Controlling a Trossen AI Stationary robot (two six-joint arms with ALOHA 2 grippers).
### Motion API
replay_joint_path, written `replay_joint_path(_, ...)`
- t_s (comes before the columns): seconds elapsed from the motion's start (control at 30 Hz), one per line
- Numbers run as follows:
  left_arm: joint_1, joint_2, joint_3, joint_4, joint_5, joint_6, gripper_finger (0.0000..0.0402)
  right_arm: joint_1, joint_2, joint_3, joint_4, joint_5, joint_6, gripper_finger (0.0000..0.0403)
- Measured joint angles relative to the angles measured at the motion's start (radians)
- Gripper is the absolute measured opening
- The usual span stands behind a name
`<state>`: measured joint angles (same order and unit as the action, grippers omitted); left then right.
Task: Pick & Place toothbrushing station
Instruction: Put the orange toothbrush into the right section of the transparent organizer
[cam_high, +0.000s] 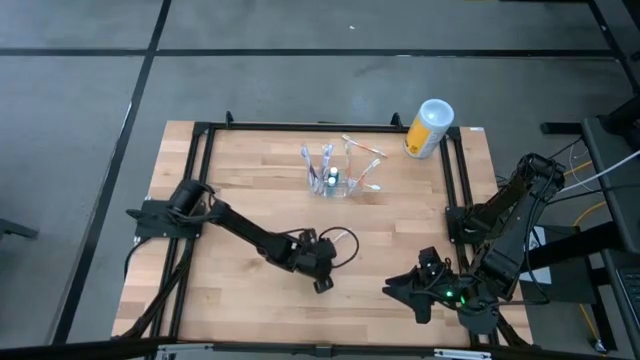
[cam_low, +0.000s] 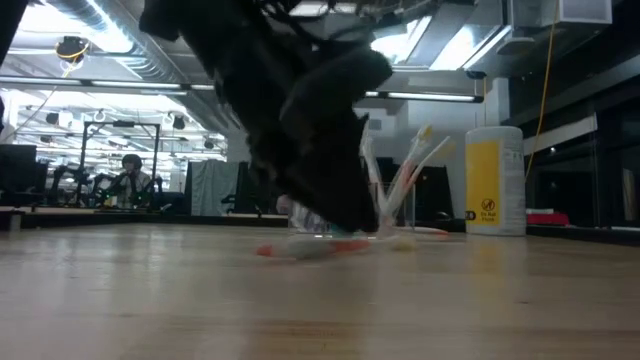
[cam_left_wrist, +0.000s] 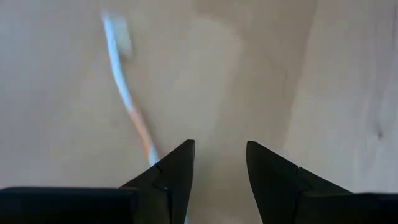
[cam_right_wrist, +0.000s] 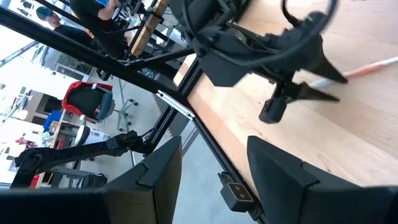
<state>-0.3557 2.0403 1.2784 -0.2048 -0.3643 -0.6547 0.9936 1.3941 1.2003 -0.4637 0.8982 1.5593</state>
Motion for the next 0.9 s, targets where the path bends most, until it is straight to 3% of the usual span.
replay_joint_path(0.13, 0.001, -0.024, 0.002, -0.055, -0.095, 0.009, 0.0143, 0.0, 0.0, 0.0, 0.0, 0.002, -0.001, 0.0184)
replay_joint_path(0.3, 0.019, -0.024, 0.002, -0.11, -0.125, 0.005, 0.0143, -0.002, 0.0, 0.0, -0.001, 0.003, -0.005, 0.0184)
replay_joint_path(0.43, 0.023, -0.025, 0.002, -0.176, -0.229, -0.023, 0.0143, -0.002, 0.0, 0.0, -0.001, 0.003, -0.007, 0.0184)
replay_joint_path(0.67, 0.041, -0.025, -0.007, -0.137, -0.145, -0.057, 0.0143, -0.002, 0.0, 0.0, -0.007, 0.003, -0.012, 0.0184)
replay_joint_path(0.9, 0.034, -0.026, -0.007, -0.136, -0.128, -0.067, 0.0143, -0.002, 0.0, 0.0, -0.009, 0.002, -0.012, 0.0184)
